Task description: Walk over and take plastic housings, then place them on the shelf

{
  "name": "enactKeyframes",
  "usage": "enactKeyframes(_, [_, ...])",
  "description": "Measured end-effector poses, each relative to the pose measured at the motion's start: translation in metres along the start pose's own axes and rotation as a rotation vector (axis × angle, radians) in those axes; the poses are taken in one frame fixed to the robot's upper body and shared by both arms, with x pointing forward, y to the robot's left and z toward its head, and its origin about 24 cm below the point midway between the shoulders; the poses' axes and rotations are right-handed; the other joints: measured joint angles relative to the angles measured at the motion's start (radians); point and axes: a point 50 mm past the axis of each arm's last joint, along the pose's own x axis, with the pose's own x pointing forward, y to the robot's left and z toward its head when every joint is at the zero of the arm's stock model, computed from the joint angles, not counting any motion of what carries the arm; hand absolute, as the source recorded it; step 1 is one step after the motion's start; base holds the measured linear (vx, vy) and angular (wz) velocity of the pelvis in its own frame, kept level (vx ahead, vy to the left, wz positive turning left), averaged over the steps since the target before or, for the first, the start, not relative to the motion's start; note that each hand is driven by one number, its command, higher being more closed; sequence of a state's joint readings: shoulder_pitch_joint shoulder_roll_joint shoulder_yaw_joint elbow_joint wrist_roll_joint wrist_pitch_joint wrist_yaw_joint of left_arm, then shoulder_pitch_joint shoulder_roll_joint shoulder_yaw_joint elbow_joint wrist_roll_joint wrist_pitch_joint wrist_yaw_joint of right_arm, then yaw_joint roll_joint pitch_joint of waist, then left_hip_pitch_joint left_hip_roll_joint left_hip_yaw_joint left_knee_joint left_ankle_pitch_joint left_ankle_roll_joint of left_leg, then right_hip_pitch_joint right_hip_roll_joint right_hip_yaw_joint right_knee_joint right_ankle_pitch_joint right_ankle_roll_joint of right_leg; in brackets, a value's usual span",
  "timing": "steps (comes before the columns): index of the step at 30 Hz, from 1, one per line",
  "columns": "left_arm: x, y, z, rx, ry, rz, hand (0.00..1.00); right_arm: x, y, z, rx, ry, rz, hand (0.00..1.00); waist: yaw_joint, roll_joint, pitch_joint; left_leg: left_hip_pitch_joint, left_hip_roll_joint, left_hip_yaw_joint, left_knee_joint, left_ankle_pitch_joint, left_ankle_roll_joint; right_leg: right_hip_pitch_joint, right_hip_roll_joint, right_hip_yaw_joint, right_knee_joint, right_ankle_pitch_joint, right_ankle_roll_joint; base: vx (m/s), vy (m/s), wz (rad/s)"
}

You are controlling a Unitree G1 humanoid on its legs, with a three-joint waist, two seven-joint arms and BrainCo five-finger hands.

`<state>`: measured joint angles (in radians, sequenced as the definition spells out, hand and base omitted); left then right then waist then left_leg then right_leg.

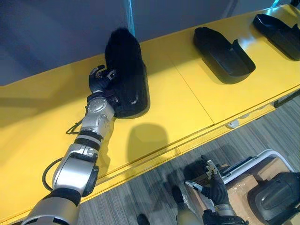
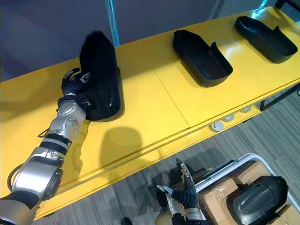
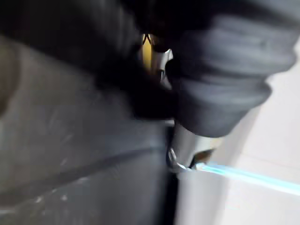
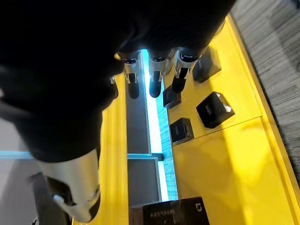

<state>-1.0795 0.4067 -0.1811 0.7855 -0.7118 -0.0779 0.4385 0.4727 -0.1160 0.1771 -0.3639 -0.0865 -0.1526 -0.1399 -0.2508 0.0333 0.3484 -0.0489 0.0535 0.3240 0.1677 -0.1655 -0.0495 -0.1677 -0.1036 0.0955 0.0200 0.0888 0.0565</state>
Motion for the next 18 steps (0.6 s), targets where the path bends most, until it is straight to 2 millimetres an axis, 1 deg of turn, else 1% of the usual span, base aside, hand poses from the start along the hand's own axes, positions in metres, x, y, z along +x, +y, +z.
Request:
enactKeyframes(3, [-0.007,-0.005,-0.008,0.01,0.002,-0.009,0.0,0.0,0.0,0.0,-0.002,0.0,-0.002,0.0,0.0,0.0,0.0,0.001,0.003,-0.024,0.0,0.003,0.004,0.018,0.0,-0.023,-0.011,0.0,0.0,-0.03,-0.028,0.19])
enactKeyframes(6, [-0.012,-0.008,-0.015,-0.004,0.015,-0.009,0.0,0.0,-0.001,0.0,-0.008,0.0,-0.004,0.0,0.008,0.001,0.0,0.003,0.012,-0.03,0.0,0.005,0.003,0.025,0.007,-0.029,-0.012,0.0,0.0,-0.04,-0.036,0.1])
enactKeyframes(11, [-0.018,-0.014,-0.022,-0.001,0.029,-0.024,0.0,0.0,-0.001,-0.002,-0.009,0.01,-0.014,0.0,0.017,0.002,0.0,0.001,0.013,-0.05,0.0,0.016,0.002,0.032,0.007,-0.045,-0.013,0.0,0.0,-0.06,-0.032,0.09])
enactKeyframes(14, [-0.026,-0.022,-0.026,-0.007,0.024,-0.034,0.0,-0.002,-0.001,-0.01,-0.014,0.043,-0.016,0.0,0.024,0.004,-0.001,0.0,0.014,-0.056,-0.005,0.023,0.005,0.032,0.008,-0.051,-0.013,0.0,0.0,-0.08,-0.033,0.06])
enactKeyframes(18, [-0.045,-0.03,-0.024,-0.023,-0.047,-0.033,0.0,-0.002,-0.001,-0.016,-0.019,0.065,-0.026,0.0,0.028,0.012,-0.007,-0.001,0.017,-0.057,-0.007,0.029,0.006,0.032,0.012,-0.052,-0.014,0.0,0.0,-0.09,-0.037,0.0])
